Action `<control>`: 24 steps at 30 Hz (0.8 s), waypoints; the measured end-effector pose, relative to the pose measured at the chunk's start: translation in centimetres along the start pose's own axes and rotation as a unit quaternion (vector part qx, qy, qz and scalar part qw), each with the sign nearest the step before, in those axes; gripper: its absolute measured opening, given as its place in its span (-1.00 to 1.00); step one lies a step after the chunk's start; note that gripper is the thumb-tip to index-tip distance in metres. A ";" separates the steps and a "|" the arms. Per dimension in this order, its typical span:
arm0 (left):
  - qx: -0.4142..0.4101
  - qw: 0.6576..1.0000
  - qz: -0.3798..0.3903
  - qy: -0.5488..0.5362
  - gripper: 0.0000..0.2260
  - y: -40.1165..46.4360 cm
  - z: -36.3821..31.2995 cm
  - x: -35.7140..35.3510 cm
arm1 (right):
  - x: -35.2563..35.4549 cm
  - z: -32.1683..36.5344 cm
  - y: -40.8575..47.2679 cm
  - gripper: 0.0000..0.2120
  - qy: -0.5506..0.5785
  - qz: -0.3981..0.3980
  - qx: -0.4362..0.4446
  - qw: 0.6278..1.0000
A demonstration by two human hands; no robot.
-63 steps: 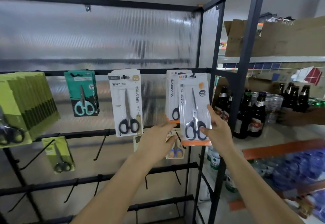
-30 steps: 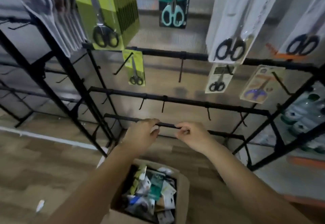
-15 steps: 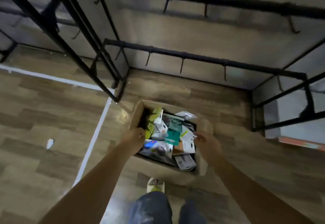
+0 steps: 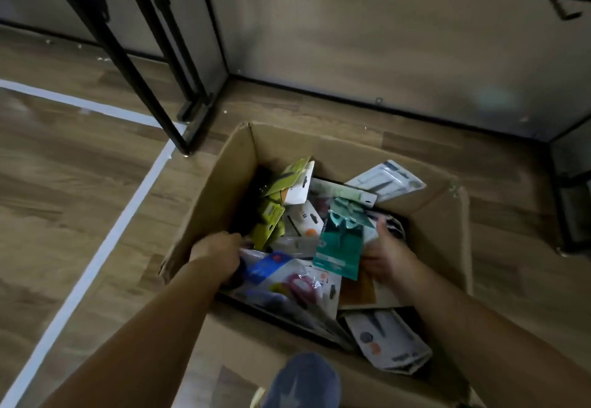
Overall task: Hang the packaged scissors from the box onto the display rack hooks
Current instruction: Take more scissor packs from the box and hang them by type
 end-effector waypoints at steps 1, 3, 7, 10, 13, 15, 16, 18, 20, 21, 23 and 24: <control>0.004 1.000 0.001 0.005 -0.70 0.5 0.3 -0.6 | -1.1 0.2 0.8 -0.18 0.020 0.033 -0.007 0.999; 0.008 1.000 0.003 0.005 -0.67 1.0 0.3 -1.6 | -2.9 0.5 1.6 -0.18 0.049 0.075 -0.021 0.996; 0.015 1.000 -0.008 -0.007 -0.68 1.5 0.3 -2.0 | -5.8 0.7 1.3 -0.63 0.029 0.077 -0.019 0.996; 0.024 0.999 -0.004 -0.030 -0.70 1.5 0.9 -2.1 | -4.8 1.8 0.9 -0.67 -0.026 0.013 0.014 0.999; 0.028 0.999 -0.002 -0.038 -0.71 1.7 1.1 -2.0 | -0.9 5.1 0.4 -0.67 -0.257 -0.075 0.080 0.960; 0.029 0.999 0.001 -0.046 -0.71 1.9 1.1 -2.1 | 1.6 6.8 0.0 -0.70 -0.395 -0.121 0.106 0.904; 0.028 0.998 0.002 -0.049 -0.71 2.0 1.1 -2.1 | 2.4 7.1 0.0 -0.70 -0.431 -0.133 0.113 0.886; 0.024 0.998 0.004 -0.052 -0.71 2.1 1.0 -2.2 | 3.1 7.4 0.3 -0.65 -0.469 -0.155 0.145 0.857; 0.024 0.998 0.005 -0.053 -0.71 2.0 1.0 -2.3 | 2.5 6.5 1.3 -0.57 -0.464 -0.127 0.157 0.863; 0.024 0.998 0.004 -0.053 -0.71 1.9 1.0 -2.4 | 2.2 5.7 1.8 -0.51 -0.436 -0.104 0.145 0.882; 0.024 0.998 0.001 -0.054 -0.71 1.9 1.1 -2.3 | 2.0 4.7 2.5 -0.28 -0.416 -0.095 0.136 0.894; 0.025 0.998 0.000 -0.055 -0.71 1.9 1.1 -2.3 | 1.9 4.4 2.7 -0.19 -0.429 -0.096 0.137 0.888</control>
Point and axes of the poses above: each hand's wrist, its own y-axis towards the middle knuckle, its own x-axis out of the back of the hand, z = x × y, the point moved 10 cm from there along y, towards the middle knuckle, and after that the axes turned 3 degrees about -y, right-handed, at the moved point
